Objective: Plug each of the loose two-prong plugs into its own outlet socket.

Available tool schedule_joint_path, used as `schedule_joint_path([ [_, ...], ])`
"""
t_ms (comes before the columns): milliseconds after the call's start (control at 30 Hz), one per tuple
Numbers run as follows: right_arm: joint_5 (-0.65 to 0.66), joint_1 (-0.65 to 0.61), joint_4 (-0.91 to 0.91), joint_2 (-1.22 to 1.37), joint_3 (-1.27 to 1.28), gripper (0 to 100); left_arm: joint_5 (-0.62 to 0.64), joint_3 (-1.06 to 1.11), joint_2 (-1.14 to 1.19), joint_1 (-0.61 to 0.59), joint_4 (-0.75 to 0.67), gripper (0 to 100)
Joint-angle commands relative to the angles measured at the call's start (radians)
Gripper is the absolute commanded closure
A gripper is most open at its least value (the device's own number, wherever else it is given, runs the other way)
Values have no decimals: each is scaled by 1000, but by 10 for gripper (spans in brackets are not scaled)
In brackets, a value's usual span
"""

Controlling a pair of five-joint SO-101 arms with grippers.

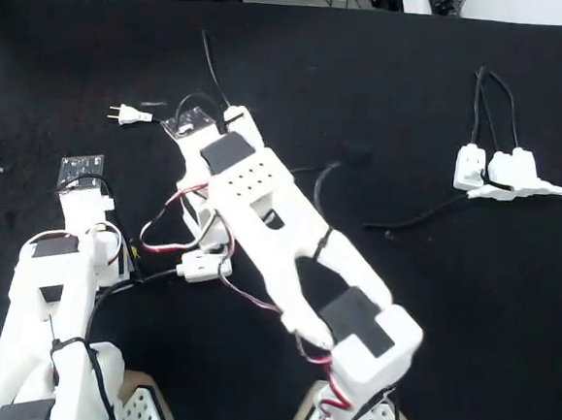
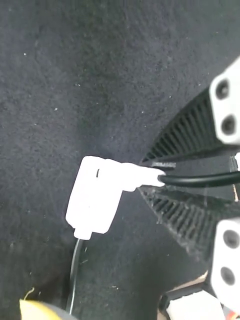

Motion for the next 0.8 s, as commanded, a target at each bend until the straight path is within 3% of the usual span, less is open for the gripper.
schedule_joint_path([
  [0,0,18,48,22,-113,988,2,-10,-34,-13,-17,809],
  [767,-2,17,94,30,-107,988,0,-12,-34,-13,-15,809],
])
